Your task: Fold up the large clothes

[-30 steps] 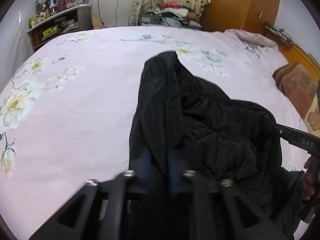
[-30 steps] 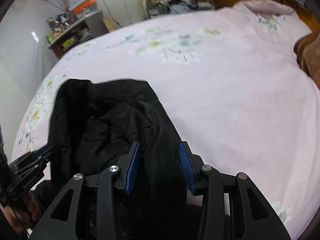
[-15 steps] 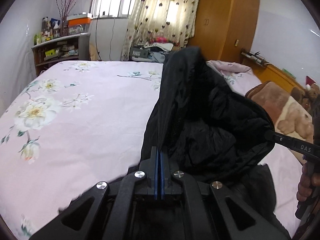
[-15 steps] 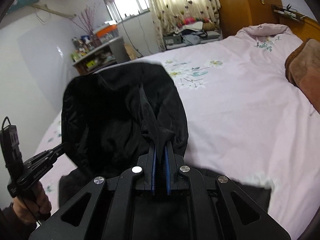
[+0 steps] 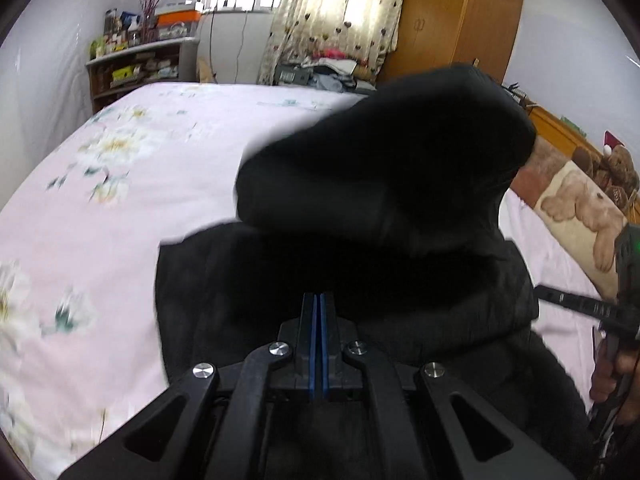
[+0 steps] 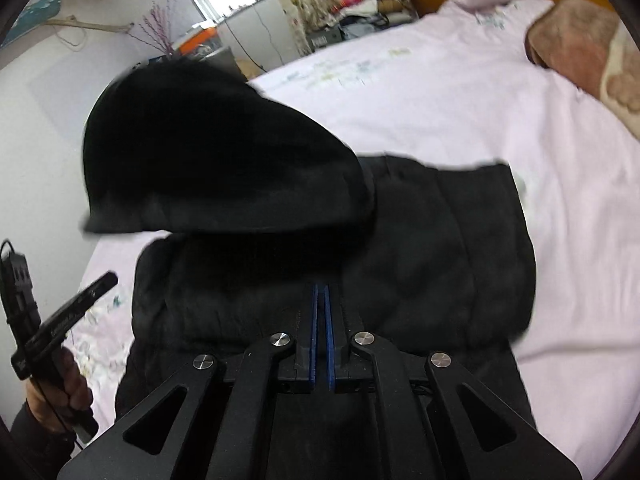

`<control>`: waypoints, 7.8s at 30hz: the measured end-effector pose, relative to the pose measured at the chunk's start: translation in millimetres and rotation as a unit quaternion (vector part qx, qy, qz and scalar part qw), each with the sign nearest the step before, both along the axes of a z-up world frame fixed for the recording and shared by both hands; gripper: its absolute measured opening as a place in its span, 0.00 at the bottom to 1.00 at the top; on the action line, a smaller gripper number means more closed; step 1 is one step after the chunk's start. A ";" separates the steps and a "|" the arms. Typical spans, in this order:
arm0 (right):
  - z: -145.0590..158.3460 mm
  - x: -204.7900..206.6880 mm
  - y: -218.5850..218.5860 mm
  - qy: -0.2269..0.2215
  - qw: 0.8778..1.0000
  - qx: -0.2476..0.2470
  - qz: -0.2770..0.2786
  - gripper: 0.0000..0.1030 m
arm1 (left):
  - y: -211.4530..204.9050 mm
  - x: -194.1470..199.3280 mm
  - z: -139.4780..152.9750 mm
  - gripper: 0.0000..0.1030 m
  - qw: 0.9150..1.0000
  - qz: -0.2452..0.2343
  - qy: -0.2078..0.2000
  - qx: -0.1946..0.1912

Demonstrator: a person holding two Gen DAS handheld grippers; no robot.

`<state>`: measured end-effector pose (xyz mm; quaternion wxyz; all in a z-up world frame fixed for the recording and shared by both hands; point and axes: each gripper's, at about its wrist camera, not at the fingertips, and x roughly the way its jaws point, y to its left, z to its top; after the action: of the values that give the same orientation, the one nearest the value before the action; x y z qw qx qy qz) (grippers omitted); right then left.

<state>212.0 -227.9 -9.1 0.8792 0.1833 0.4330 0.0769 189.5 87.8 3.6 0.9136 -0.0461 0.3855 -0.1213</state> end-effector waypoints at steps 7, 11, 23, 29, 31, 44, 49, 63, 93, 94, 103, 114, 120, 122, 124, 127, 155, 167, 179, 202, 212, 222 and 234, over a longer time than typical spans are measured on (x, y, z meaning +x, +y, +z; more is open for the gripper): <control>23.7 -2.3 -16.9 -0.028 0.999 0.027 -0.021 0.28 | 16.5 -26.7 27.3 0.10 0.999 0.016 -0.033 -0.019; 17.1 13.1 -10.9 -0.012 0.998 0.069 0.004 0.47 | 13.0 0.3 24.5 0.36 0.999 0.022 -0.029 -0.028; -65.0 23.6 48.1 0.091 0.992 0.060 0.058 0.09 | -34.2 -2.3 -85.6 0.38 0.995 -0.031 0.081 -0.042; -73.6 18.4 43.0 0.095 0.989 0.100 0.059 0.10 | -26.1 -6.5 -79.3 0.39 0.994 -0.013 0.091 -0.068; -70.7 18.8 39.5 0.086 0.988 0.117 0.057 0.17 | -27.0 -3.8 -77.5 0.42 0.994 -0.010 0.091 -0.063; -71.5 8.1 46.4 0.075 0.989 0.109 0.066 0.02 | -46.6 -9.6 -86.8 0.43 0.994 -0.025 0.098 -0.033; -92.5 2.5 50.2 0.095 0.990 0.077 0.067 0.02 | -55.6 -16.8 -110.9 0.43 0.995 -0.015 0.103 0.001; -32.2 -6.5 50.1 0.017 0.998 0.021 0.060 0.14 | -60.6 -8.5 -109.8 0.43 0.994 -0.016 0.106 0.001; -29.9 112.4 25.0 -0.002 0.995 -0.098 0.011 0.19 | 0.2 88.9 -56.7 0.43 0.998 0.043 0.018 0.031; -43.0 114.2 20.2 0.012 0.995 -0.095 0.012 0.19 | 2.3 90.5 -70.9 0.43 0.998 0.044 0.028 0.031; -53.6 100.6 9.3 0.016 0.996 -0.084 0.006 0.18 | 0.0 78.9 -78.4 0.42 0.998 0.040 0.023 0.030; -39.1 25.7 81.8 -0.006 0.993 -0.057 0.100 0.19 | -19.7 -3.9 -87.3 0.43 0.999 -0.028 0.043 -0.016; -52.3 32.0 83.8 0.025 0.992 -0.073 0.100 0.19 | -26.7 -5.9 -85.3 0.43 0.998 -0.015 0.061 -0.003; -33.9 22.2 83.7 0.011 0.992 -0.079 0.101 0.19 | -26.2 -17.8 -67.7 0.42 0.999 -0.020 0.047 -0.007; -19.9 7.8 81.7 -0.009 0.992 -0.073 0.104 0.19 | -24.2 -31.4 -62.6 0.42 0.999 -0.029 0.037 -0.021; -31.0 -5.3 86.5 0.002 0.992 -0.064 0.113 0.19 | -32.5 -36.6 -83.0 0.42 0.998 -0.035 0.059 -0.008; 18.6 -154.5 47.8 -0.009 0.994 -0.080 0.071 0.35 | 5.2 -165.9 -27.6 0.48 0.999 0.013 0.035 0.019; 10.4 -217.6 11.7 0.002 0.997 -0.078 0.023 0.45 | 47.8 -220.1 -36.7 0.57 0.997 0.056 0.043 0.031; -13.6 -211.4 -52.4 0.033 0.996 -0.072 -0.039 0.53 | 83.1 -211.3 -79.6 0.59 0.991 0.097 0.091 0.030; -60.1 -191.9 -95.4 0.143 0.988 0.049 -0.016 0.19 | 49.8 -213.8 -105.7 0.30 0.988 0.040 0.146 0.010; 18.6 -213.0 -81.2 0.053 0.996 0.069 0.007 0.11 | 81.4 -235.5 -7.7 0.15 0.996 0.046 0.042 -0.058; 29.4 -269.1 -94.4 0.031 0.992 0.121 -0.011 0.11 | 105.1 -276.1 12.8 0.15 0.993 0.049 0.034 -0.104; 69.3 -226.5 -107.2 -0.036 0.982 0.184 -0.036 0.11 | 117.2 -221.5 60.2 0.16 0.985 0.059 -0.019 -0.161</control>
<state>-14.5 -335.1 60.3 0.8477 0.3547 0.3722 0.1304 -32.0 205.1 63.7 0.9069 -0.2127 0.3401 -0.1286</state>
